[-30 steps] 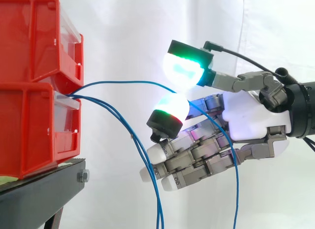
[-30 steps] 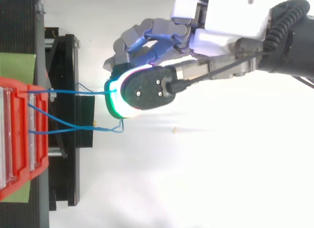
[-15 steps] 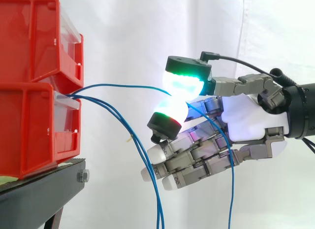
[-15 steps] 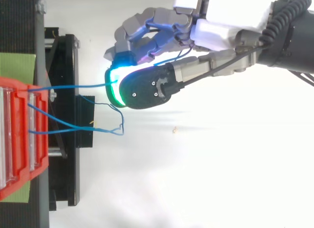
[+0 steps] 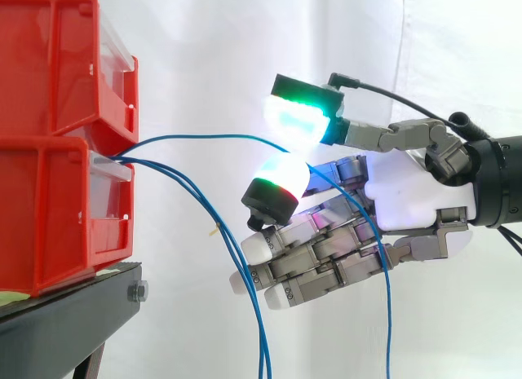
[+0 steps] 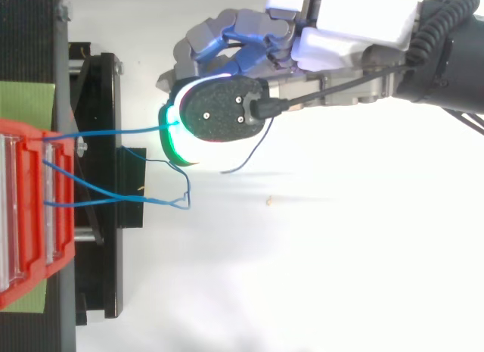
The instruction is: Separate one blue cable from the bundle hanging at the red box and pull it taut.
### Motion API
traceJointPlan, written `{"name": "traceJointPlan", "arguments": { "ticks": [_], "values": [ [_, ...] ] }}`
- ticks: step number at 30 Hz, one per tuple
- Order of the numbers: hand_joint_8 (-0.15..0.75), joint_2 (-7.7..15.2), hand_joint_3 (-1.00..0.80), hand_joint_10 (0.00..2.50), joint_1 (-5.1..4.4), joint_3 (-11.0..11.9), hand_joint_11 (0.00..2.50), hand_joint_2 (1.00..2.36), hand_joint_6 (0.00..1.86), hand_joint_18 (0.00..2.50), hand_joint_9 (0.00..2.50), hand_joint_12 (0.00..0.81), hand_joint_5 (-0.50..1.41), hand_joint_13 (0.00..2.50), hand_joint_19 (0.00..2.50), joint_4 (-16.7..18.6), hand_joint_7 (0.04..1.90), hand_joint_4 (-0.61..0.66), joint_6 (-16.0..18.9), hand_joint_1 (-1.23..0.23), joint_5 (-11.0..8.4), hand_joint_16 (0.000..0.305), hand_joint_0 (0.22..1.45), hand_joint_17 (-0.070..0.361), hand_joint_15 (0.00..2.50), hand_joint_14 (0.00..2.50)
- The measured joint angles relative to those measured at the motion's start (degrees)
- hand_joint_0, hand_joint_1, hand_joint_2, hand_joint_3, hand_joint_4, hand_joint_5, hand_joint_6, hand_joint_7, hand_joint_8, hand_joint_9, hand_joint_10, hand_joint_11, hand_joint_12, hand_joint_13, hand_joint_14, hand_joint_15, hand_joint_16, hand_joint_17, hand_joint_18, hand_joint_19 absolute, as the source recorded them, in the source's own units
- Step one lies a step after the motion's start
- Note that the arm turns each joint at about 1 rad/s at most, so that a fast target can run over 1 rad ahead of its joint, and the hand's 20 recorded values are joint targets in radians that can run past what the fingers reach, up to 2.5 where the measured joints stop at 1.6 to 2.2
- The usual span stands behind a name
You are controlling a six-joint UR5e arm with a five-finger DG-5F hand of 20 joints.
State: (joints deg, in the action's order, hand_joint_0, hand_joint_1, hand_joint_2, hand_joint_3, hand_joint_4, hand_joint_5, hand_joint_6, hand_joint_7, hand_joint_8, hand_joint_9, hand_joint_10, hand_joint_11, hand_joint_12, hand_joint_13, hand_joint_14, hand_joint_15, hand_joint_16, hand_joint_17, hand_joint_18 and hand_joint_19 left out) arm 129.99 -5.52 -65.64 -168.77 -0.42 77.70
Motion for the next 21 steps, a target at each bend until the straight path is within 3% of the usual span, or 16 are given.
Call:
{"name": "traceJointPlan", "arguments": {
  "ticks": [2,7,16,19,21],
  "values": [
    [0.348,0.0,-0.11,0.01,-0.01,-0.01,0.38,1.02,0.85,0.21,0.7,0.334,-0.19,0.32,0.0,0.01,1.2,0.22,-0.01,-0.67,0.0,0.036,0.58,0.08,0.0,0.0],
    [0.339,0.01,-0.04,0.01,-0.02,-0.01,0.39,1.02,0.87,0.2,0.67,0.339,-0.2,0.32,0.0,0.01,1.21,0.2,-0.09,-0.75,0.0,0.036,0.59,0.082,0.0,0.0],
    [0.328,0.02,-0.43,0.01,-0.08,-0.01,0.4,1.0,0.89,0.24,0.66,0.346,-0.21,0.33,0.0,0.02,1.18,0.2,-0.15,-0.86,0.0,0.038,0.73,0.085,0.0,0.0],
    [0.327,0.05,-0.5,0.01,-0.08,-0.01,0.41,1.0,0.89,0.25,0.67,0.345,-0.21,0.33,0.0,0.05,1.17,0.22,-0.18,-0.87,0.0,0.037,0.73,0.084,0.0,0.0],
    [0.326,0.05,-0.5,0.01,-0.09,-0.02,0.41,1.0,0.89,0.25,0.68,0.344,-0.2,0.34,0.0,0.05,1.17,0.22,-0.19,-0.85,0.0,0.037,0.68,0.083,0.0,0.0]
  ]
}}
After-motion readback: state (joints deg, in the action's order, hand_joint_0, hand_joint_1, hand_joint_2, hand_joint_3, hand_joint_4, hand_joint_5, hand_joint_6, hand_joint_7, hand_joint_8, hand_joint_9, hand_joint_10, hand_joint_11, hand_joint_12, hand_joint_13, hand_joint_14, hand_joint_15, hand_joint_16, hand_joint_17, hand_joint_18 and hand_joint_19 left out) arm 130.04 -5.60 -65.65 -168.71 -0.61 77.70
